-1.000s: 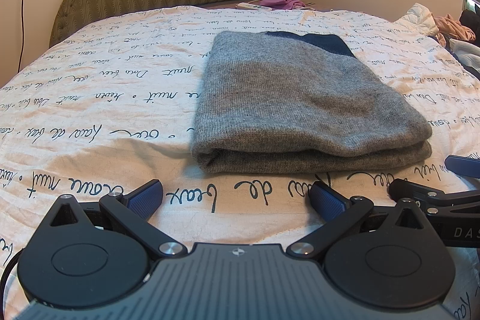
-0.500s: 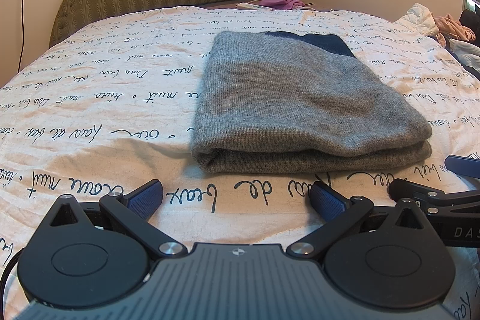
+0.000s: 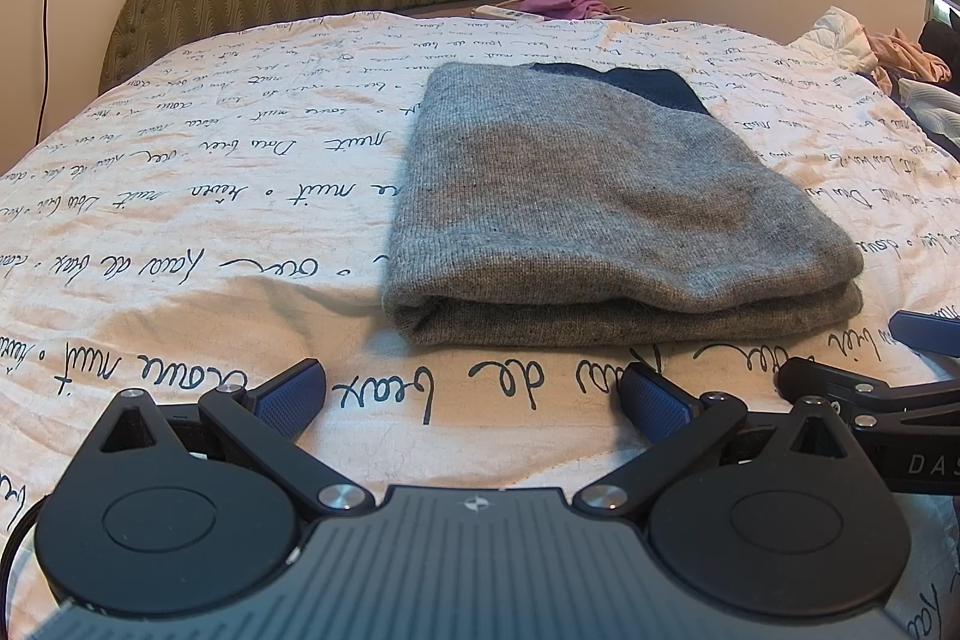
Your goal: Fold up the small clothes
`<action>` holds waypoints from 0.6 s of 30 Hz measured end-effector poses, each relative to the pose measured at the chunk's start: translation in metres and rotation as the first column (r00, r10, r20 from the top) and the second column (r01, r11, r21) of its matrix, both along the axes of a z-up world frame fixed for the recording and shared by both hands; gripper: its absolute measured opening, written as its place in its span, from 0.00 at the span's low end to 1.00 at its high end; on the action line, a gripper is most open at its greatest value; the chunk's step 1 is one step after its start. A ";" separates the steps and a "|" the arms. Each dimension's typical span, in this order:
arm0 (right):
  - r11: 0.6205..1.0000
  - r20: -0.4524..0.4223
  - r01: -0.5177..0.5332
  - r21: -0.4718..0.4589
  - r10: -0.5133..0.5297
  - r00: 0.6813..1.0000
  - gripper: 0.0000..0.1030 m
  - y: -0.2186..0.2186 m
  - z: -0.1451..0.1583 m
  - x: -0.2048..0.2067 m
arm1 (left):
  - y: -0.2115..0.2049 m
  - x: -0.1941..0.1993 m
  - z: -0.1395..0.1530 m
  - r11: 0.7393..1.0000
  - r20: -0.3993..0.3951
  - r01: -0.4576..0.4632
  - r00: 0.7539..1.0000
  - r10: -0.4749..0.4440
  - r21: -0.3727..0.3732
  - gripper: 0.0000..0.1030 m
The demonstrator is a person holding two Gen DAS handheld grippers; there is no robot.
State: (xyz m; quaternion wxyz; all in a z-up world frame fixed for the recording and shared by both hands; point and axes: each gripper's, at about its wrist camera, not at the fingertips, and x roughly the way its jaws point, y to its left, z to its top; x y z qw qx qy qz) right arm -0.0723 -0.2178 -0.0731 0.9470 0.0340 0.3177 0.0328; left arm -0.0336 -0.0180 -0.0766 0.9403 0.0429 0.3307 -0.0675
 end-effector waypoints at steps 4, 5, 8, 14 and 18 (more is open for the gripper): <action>1.000 0.000 0.000 0.000 0.000 1.000 1.00 0.000 0.000 0.000 | 0.001 -0.002 0.001 1.000 -0.006 -0.005 1.000 0.005 -0.009 1.00; 1.000 -0.001 0.000 0.000 0.000 1.000 1.00 0.000 0.000 0.000 | 0.001 -0.003 0.002 1.000 -0.008 -0.006 1.000 0.006 -0.010 1.00; 1.000 -0.007 -0.006 0.004 0.006 1.000 1.00 -0.001 0.002 -0.001 | 0.001 -0.004 0.005 1.000 -0.026 0.011 1.000 -0.012 -0.011 1.00; 0.991 -0.055 0.028 0.128 -0.021 0.998 1.00 -0.017 0.025 -0.008 | 0.012 -0.003 0.020 0.999 -0.113 -0.007 0.994 0.002 -0.045 0.99; 0.994 -0.042 -0.006 0.114 0.011 0.999 1.00 -0.017 0.047 -0.024 | 0.016 -0.018 0.046 0.997 -0.069 -0.010 0.998 0.005 -0.071 1.00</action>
